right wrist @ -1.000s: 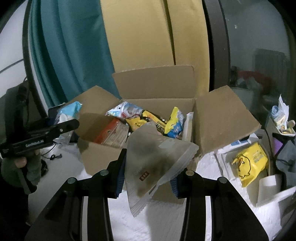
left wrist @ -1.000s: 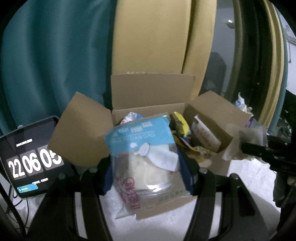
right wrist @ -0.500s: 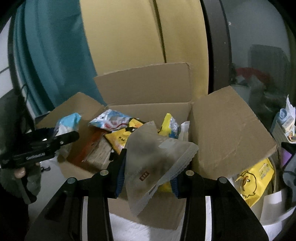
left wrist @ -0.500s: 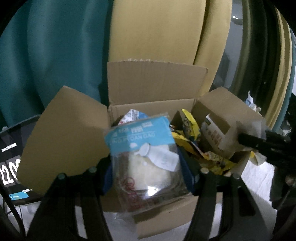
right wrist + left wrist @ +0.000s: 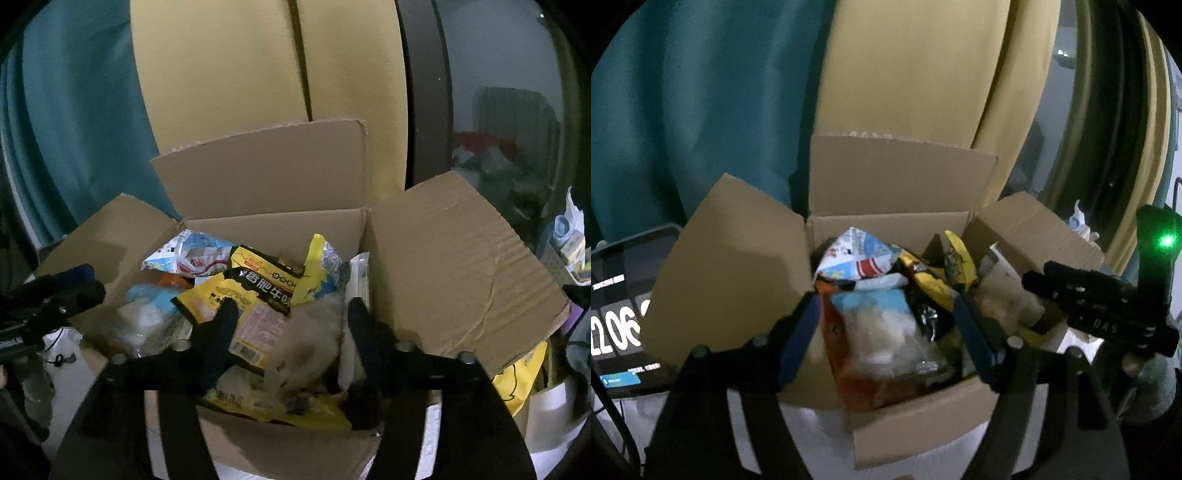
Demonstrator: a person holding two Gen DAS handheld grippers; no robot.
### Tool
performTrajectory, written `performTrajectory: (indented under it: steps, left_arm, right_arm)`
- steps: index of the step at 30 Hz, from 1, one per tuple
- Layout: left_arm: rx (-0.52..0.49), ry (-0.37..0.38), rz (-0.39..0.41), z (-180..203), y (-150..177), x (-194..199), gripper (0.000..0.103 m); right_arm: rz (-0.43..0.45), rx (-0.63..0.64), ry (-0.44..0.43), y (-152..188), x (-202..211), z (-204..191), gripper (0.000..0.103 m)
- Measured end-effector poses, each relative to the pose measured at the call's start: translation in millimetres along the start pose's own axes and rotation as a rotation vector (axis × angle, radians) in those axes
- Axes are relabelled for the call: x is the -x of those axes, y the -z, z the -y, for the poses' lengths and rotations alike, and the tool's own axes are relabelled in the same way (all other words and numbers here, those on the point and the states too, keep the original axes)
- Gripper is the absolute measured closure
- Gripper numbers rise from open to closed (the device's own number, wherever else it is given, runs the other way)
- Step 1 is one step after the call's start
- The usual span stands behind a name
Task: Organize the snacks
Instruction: 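Lower both bags into the box and open both grippers, then withdraw both grippers from the box toward the purple bag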
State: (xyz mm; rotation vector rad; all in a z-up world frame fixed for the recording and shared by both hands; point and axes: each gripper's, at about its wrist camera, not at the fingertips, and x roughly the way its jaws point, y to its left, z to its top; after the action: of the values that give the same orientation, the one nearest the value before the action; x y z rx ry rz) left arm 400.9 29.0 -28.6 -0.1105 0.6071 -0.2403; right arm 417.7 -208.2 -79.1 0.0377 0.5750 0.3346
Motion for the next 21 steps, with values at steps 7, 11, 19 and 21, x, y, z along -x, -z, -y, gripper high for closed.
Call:
performTrajectory:
  steps: [7,11,19,21]
  left_arm:
    - [0.002,0.008,0.018,3,10,22,0.027]
    - [0.002,0.011,0.025,6,17,34,0.027]
    - [-0.002,0.017,0.032,14,31,57,0.027]
    - [-0.002,0.017,0.033,17,36,63,0.027]
  right_arm:
    - [-0.014,0.015,-0.012,10,17,-10,0.036]
    - [-0.016,0.013,-0.012,15,26,-15,0.036]
    - [-0.016,0.010,-0.025,31,53,-23,0.036]
    - [-0.018,0.009,-0.030,37,59,-25,0.036]
